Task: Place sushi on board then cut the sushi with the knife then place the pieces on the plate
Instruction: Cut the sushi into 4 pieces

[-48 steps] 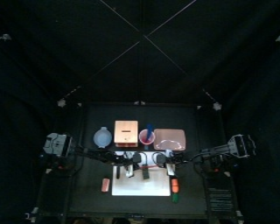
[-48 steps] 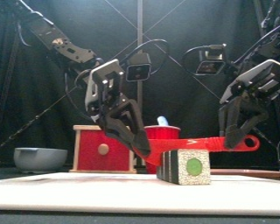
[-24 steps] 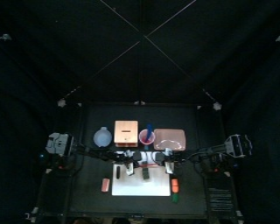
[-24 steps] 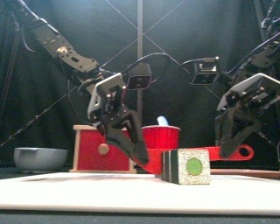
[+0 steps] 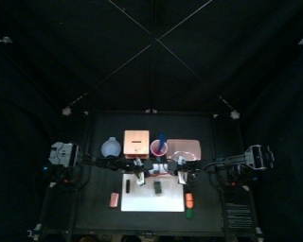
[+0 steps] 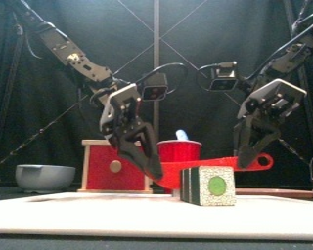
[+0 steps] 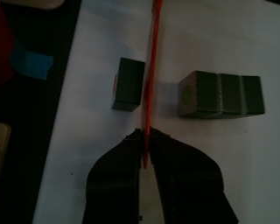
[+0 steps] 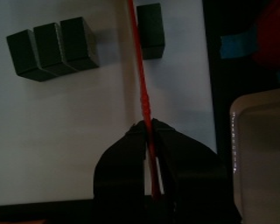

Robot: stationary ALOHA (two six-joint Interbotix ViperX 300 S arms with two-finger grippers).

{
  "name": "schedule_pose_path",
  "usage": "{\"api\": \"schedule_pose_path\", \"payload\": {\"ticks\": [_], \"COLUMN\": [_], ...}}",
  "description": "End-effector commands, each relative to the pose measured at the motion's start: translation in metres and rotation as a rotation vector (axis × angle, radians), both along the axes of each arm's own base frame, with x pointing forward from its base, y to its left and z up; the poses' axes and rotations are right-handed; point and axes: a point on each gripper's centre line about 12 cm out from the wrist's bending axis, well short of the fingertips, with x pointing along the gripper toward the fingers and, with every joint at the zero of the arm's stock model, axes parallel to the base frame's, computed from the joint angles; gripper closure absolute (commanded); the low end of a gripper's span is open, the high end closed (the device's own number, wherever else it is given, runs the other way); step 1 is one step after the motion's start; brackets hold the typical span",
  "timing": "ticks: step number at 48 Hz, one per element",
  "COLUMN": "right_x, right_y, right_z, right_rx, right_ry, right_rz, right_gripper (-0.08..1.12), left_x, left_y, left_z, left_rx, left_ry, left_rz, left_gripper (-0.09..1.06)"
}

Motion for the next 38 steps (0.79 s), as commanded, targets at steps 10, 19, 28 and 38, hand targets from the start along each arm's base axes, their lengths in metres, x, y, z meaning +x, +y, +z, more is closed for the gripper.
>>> {"api": "schedule_pose_path", "payload": {"ticks": [10,19,28,38], "right_x": [0.006,0.002,0.000,0.001], "right_y": [0.023,0.039,0.041,0.039], "right_z": [0.049,0.044,0.040,0.040], "right_rx": [0.029,0.071,0.085,0.078], "right_ry": [-0.109,-0.093,-0.083,-0.097], "right_rz": [0.055,0.076,0.070,0.067], "right_gripper": [0.63,0.63,0.63,0.63], "left_x": [0.005,0.012,0.018,0.017], "left_y": [-0.040,-0.058,-0.061,-0.059], "left_z": [0.050,0.046,0.035,0.033], "left_rx": [-0.017,-0.035,-0.035,-0.032], "left_ry": [-0.121,-0.116,-0.094,-0.090], "left_rz": [-0.092,-0.118,-0.120,-0.118], "left_gripper": [0.47,0.47,0.47,0.47]}}
